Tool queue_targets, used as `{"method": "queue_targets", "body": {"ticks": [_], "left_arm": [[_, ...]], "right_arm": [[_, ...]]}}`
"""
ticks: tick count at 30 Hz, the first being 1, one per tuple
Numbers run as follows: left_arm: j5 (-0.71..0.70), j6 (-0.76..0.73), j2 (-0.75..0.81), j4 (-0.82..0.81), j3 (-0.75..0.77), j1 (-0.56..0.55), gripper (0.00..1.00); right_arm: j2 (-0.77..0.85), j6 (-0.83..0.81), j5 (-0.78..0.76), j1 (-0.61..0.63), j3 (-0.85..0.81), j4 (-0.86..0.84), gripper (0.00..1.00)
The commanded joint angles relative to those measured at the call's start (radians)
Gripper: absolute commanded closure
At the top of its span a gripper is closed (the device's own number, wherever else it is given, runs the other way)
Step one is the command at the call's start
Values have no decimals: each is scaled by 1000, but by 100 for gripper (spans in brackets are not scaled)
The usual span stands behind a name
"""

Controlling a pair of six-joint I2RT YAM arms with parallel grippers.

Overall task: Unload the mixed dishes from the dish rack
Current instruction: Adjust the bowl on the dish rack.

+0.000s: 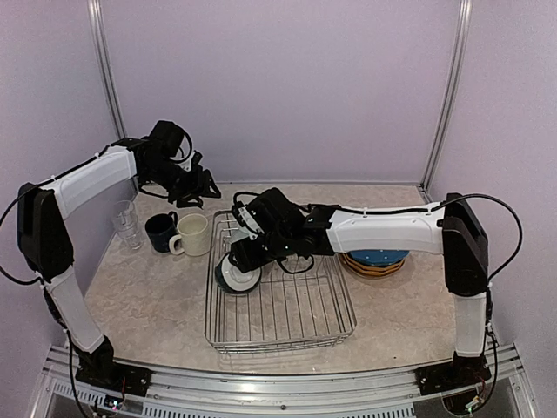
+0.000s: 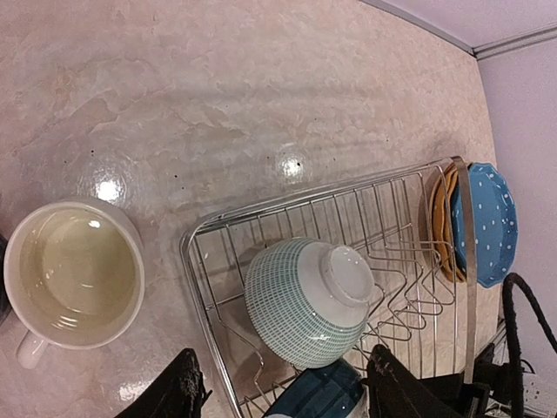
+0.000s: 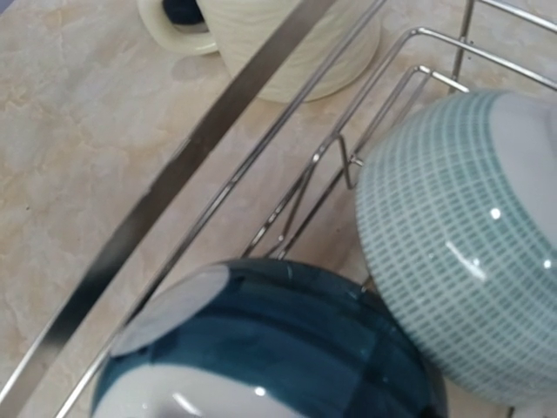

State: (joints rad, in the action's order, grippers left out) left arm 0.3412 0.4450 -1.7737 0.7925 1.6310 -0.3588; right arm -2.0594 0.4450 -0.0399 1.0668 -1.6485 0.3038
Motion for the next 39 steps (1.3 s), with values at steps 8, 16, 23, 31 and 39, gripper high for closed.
{"method": "queue_targets", "body": {"ticks": [8, 16, 23, 31, 39], "left_arm": [[2, -6, 36, -9, -11, -13, 38], [-13, -21, 68, -21, -22, -32, 35], [-59, -40, 86, -18, -25, -58, 33], [-64, -40, 89, -16, -25, -59, 20], [-54, -25, 104, -30, -34, -28, 14]], "right_arm": [[114, 20, 86, 21, 128, 12, 35], [170, 43, -14, 20, 178, 10, 34], [59, 20, -93, 41, -8, 96, 12], [-45, -5, -168, 45, -148, 202, 2], [-97, -14, -244, 59, -221, 299, 0]]}}
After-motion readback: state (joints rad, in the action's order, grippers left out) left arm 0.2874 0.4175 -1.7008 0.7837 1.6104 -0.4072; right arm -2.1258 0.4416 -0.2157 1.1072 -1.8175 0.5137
